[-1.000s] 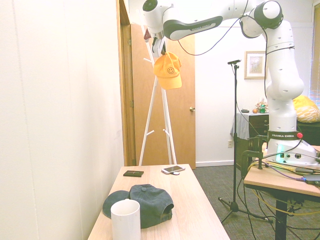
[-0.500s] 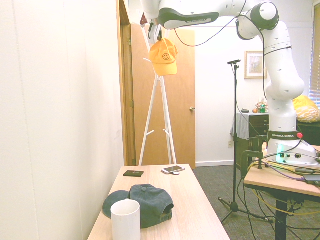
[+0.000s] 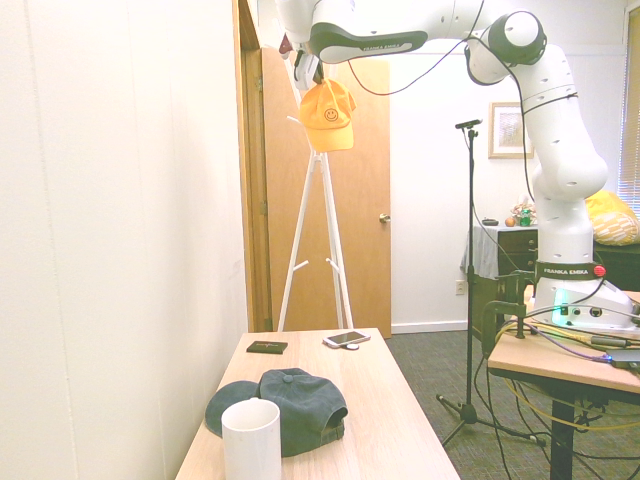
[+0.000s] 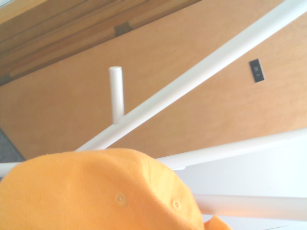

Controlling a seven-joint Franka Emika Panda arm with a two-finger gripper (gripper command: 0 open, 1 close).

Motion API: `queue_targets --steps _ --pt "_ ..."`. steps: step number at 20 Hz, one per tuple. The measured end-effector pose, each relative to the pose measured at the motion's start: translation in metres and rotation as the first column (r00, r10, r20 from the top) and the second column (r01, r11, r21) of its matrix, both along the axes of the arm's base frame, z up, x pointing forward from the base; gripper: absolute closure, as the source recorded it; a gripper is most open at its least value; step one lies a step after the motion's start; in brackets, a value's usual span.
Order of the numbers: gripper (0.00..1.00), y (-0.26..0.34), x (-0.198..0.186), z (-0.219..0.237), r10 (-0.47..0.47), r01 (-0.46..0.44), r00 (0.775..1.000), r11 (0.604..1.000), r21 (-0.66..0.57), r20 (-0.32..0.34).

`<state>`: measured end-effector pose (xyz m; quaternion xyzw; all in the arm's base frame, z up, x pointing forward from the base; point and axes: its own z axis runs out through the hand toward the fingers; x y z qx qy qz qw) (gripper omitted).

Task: Hang the cap

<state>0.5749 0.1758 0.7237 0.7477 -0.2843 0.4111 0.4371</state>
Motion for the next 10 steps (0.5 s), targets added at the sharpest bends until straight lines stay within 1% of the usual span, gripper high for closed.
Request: queue_targets --steps 5,10 --pt "1.00 -0.010 0.018 -0.026 -0.011 0.012 1.000 1.000 0.019 -0.024" --pt "1.00 -0.018 0.025 -0.048 -0.027 0.028 0.999 0.999 0.031 -0.038"
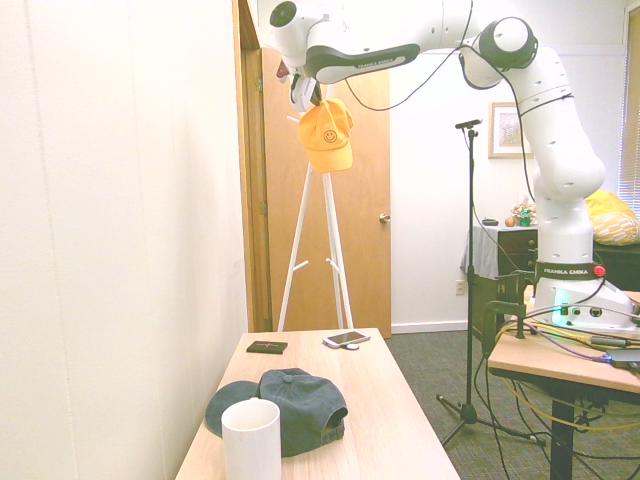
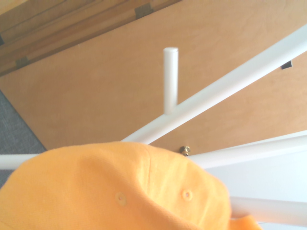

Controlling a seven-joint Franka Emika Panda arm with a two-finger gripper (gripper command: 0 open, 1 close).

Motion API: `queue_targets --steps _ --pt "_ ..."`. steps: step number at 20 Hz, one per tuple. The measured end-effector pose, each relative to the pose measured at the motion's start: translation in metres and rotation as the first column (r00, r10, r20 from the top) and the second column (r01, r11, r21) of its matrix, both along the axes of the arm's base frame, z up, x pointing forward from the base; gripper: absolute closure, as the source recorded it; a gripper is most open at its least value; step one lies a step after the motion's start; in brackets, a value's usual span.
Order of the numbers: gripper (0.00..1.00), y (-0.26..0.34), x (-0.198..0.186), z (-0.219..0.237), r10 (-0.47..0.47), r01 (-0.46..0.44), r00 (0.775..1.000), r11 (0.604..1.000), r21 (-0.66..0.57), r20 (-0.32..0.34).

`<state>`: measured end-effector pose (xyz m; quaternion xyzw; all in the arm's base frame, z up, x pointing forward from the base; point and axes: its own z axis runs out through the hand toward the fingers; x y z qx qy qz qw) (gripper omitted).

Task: Hang the cap

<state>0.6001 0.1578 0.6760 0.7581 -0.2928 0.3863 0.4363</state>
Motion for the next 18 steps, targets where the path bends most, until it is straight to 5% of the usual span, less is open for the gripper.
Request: queue_targets --steps 1,2,18 --pt "1.00 -0.001 0.001 -0.006 -0.002 0.002 1.000 1.000 0.006 -0.004" --pt "0.00 -0.002 0.002 -0.011 -0.005 0.006 1.000 1.000 0.012 -0.005" --pt "0.00 0.003 -0.004 -0.022 -0.004 0.004 1.000 0.999 0.036 0.000"
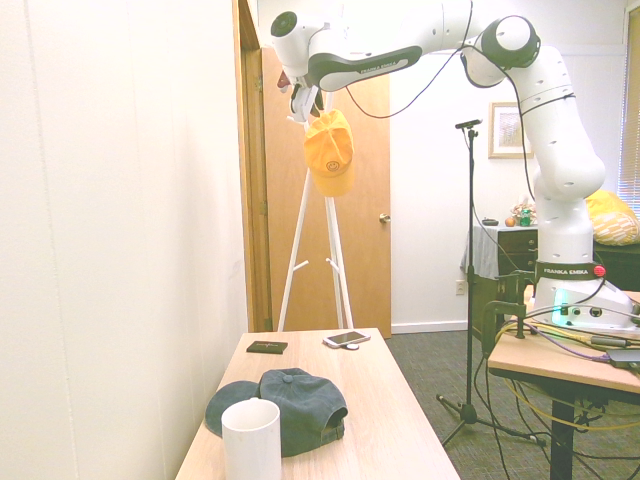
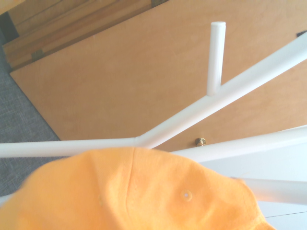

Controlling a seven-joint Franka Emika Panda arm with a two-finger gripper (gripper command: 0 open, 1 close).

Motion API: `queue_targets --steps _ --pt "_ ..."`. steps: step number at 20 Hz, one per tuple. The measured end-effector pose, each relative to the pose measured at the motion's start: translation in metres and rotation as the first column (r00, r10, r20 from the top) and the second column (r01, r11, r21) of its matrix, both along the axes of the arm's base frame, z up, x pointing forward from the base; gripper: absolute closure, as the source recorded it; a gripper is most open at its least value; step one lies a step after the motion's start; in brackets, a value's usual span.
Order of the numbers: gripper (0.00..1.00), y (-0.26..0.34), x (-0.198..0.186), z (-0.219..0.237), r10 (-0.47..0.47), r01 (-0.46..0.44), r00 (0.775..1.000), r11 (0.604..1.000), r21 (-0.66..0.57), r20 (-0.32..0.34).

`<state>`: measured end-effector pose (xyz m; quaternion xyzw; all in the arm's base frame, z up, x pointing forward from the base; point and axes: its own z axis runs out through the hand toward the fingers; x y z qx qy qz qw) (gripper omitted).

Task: Hang the cap

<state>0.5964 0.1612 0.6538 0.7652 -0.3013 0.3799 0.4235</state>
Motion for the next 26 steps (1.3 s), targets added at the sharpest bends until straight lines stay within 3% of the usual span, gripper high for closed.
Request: queue_targets --steps 7,11,14,19,26 --pt "0.00 0.000 -0.008 0.001 -0.001 0.001 1.000 1.000 0.011 -0.003" --pt "0.00 0.001 -0.012 0.005 -0.005 0.012 0.999 0.981 0.194 -0.039" --pt "0.00 0.000 -0.014 0.018 0.003 0.017 0.998 0.936 0.352 -0.055" --pt "0.00 0.016 -0.010 0.014 0.056 0.026 0.992 0.795 0.607 -0.116" --pt "0.00 0.044 -0.001 0.005 0.154 0.039 0.978 0.523 0.852 -0.139"
